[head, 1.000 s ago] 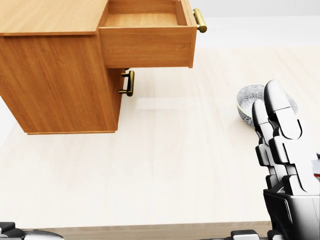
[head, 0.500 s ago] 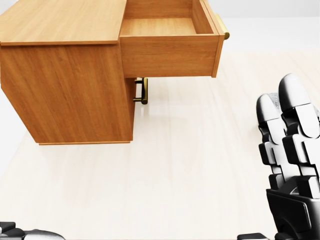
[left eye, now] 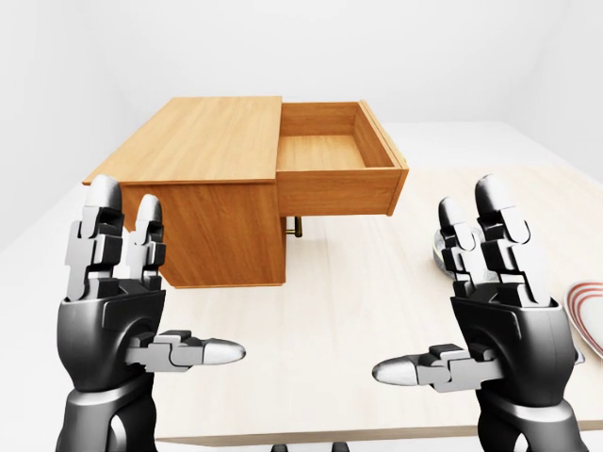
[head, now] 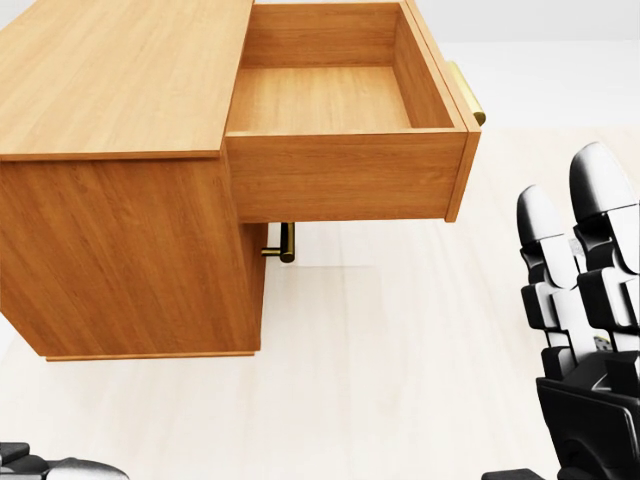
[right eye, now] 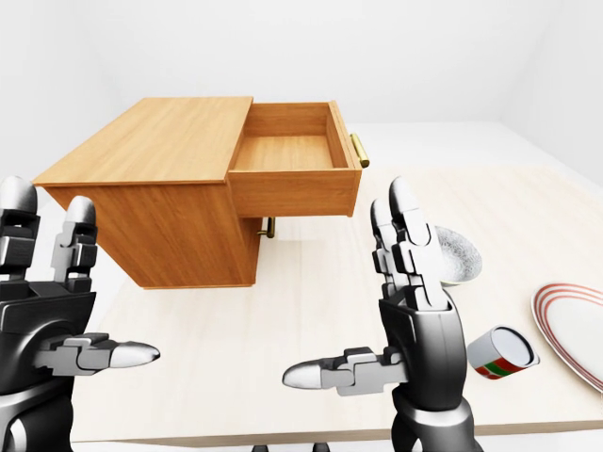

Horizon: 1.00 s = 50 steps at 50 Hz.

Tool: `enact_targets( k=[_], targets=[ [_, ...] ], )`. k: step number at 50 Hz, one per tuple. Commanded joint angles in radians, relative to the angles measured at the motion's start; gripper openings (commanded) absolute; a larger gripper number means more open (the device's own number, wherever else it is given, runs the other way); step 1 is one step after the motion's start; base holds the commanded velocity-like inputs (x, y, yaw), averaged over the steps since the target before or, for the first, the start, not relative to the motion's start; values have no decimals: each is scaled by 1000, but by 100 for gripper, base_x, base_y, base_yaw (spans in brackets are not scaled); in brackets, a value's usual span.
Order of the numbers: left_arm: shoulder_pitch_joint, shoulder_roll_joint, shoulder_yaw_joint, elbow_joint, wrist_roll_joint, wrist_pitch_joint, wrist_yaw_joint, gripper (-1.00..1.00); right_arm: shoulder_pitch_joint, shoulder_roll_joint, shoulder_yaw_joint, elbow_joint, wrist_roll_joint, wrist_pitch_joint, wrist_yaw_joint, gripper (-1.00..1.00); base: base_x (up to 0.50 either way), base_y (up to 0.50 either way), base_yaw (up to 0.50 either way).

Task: Put the ketchup in the top drawer of the cabinet.

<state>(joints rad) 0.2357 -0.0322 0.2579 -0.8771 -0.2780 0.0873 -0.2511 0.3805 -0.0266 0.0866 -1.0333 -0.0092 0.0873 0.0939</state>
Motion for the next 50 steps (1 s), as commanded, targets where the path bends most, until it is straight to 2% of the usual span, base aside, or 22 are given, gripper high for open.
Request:
enact_targets(
  k=[1, 8, 9, 10, 11, 12, 13, 14, 15, 17, 19, 20, 22, 27, 29, 30, 32, 36, 43, 50],
  targets=[
    [6, -1, -2, 2, 2, 0, -1, 100, 5, -1, -1, 2, 3, 0, 4, 94, 50, 0, 0],
    [4, 0, -1, 0, 0, 0, 1, 100, 4, -1, 1, -1, -3, 0, 2, 95, 50, 0, 0],
    [-10, 3, -2, 25, 8, 0, 5, 100, -2, -275, -363, -10, 380, 0, -88, 94, 0, 0, 0],
    [-10, 4, -2, 26, 8, 0, 6, 100, 55, -564, -431, -12, 644, 0, -315, 94, 0, 0, 0],
    [-10, 4, -9, 36, 14, 0, 6, 100, 88, -753, -473, -13, 812, 0, -448, 94, 0, 0, 0],
    [-8, 4, -12, 40, 16, 0, 5, 100, 100, -847, -497, -14, 882, 0, -516, 95, 0, 0, 0],
    [-6, 5, -13, 41, 16, 0, 5, 100, 95, -898, -521, -14, 933, 0, -550, 95, 0, 0, 0],
    [-6, 5, -13, 41, 15, 0, 5, 100, 94, -915, -526, -14, 948, 0, -563, 95, 0, 0, 0],
    [-4, 6, -13, 33, 13, 0, 7, 100, 71, -954, -569, -14, 1008, 0, -578, 94, 0, 0, 0],
    [-2, 6, -10, 25, 9, 0, 8, 100, 24, -983, -640, -14, 1098, 0, -593, 94, 0, 0, 0],
    [-9, 7, -7, 25, 6, 0, 11, 100, -31, -1031, -769, -14, 1243, 0, -608, 94, 0, 0, 0],
    [-9, 7, -7, 25, 6, 0, 11, 100, -66, -1026, -800, -14, 1281, 0, -608, 94, 0, 0, 0],
    [-10, 8, -7, 26, 7, 0, 12, 100, -151, -1035, -915, -14, 1417, 0, -617, 95, 0, 0, 0],
    [-6, 8, 5, 11, -6, 0, 9, 100, -444, -977, -1190, -14, 1791, 0, -617, 94, 0, 0, 0],
    [-9, 8, 11, 7, -10, 0, 9, 100, -572, -930, -1253, -14, 1945, 0, -617, 94, 0, 0, 0],
    [-9, 8, 14, 5, -12, 0, 9, 100, -593, -914, -1269, -14, 1972, 0, -617, 94, 0, 0, 0],
    [-11, 7, 15, 5, -12, 0, 10, 100, -552, -927, -1314, -14, 1981, 0, -617, 94, 0, 0, 0],
    [-4, 4, 5, 3, -3, 0, 9, 100, -385, -974, -1446, -14, 1981, 0, -617, 94, 0, 0, 0],
    [-6, 4, 0, 11, 3, 0, 11, 100, -330, -972, -1506, 43, 1878, 0, -613, 95, 0, 0, 0],
    [-7, 6, 7, 6, -4, 0, 11, 100, -325, -991, -1558, 98, 1831, 0, -515, 94, 0, 0, 0]
  ],
)
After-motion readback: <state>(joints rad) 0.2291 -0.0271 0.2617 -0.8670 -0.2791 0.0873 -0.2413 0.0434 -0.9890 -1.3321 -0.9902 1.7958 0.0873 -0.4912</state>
